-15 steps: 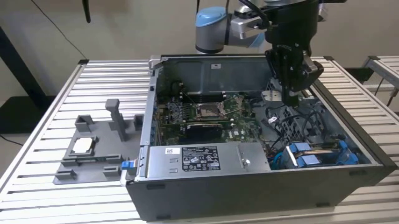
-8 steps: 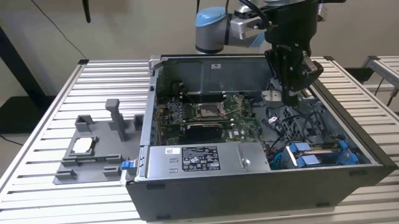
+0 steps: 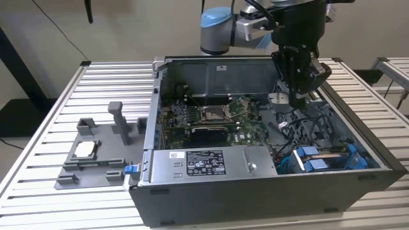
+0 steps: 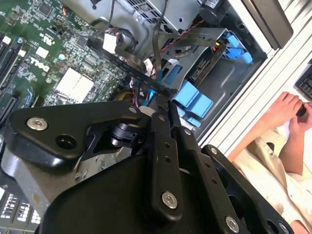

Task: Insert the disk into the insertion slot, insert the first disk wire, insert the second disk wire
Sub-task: 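Insert the second disk wire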

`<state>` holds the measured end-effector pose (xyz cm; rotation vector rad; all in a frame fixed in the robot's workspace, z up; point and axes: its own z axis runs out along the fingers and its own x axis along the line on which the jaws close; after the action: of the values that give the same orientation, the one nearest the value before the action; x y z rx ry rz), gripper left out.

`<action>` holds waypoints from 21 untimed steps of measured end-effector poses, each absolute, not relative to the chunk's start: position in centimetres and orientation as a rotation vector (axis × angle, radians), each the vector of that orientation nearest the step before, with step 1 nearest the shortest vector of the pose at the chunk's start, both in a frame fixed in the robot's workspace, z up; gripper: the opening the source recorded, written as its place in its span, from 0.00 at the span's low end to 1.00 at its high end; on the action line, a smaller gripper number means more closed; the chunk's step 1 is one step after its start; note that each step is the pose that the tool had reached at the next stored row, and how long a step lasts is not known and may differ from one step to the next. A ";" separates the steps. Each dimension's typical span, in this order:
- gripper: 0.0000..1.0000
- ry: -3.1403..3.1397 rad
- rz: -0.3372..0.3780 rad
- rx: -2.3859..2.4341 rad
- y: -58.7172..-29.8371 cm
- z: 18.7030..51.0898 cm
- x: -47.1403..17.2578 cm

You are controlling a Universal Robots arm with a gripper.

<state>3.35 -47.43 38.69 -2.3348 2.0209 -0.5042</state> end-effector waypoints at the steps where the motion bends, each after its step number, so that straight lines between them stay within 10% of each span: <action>1: 0.15 2.021 -0.504 -2.335 -47.4 38.7 3.4; 9: 0.29 2.029 -0.543 -2.354 -46.7 38.6 3.3; 21: 0.20 2.048 -0.611 -2.380 -46.3 38.3 3.4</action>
<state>3.35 -46.33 38.26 -2.3798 2.0480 -0.6105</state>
